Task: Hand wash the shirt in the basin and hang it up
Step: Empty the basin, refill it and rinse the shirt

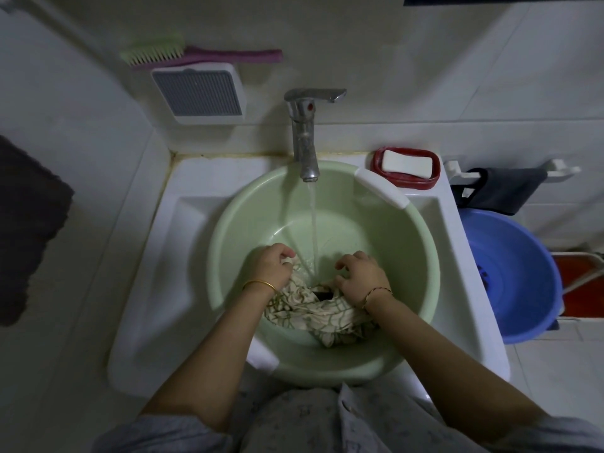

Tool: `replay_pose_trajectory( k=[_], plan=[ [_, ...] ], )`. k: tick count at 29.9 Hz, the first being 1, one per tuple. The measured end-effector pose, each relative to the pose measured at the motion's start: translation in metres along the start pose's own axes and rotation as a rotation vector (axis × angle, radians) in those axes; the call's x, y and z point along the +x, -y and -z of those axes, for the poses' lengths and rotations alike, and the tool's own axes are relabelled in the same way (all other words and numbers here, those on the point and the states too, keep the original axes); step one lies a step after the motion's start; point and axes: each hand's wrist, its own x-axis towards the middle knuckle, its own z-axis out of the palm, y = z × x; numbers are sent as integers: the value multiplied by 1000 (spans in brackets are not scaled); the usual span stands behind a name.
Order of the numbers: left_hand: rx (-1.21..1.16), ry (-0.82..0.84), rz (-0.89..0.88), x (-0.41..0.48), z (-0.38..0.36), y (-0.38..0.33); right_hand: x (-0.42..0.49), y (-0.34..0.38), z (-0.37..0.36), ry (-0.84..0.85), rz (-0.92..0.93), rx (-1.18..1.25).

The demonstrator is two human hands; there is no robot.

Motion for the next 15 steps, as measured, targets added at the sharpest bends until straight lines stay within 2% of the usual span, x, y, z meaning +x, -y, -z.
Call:
replay_pose_trajectory(
  k=[15],
  plan=[
    [2, 14, 2, -2, 0, -2, 1, -1, -1, -12, -1, -1]
  ],
)
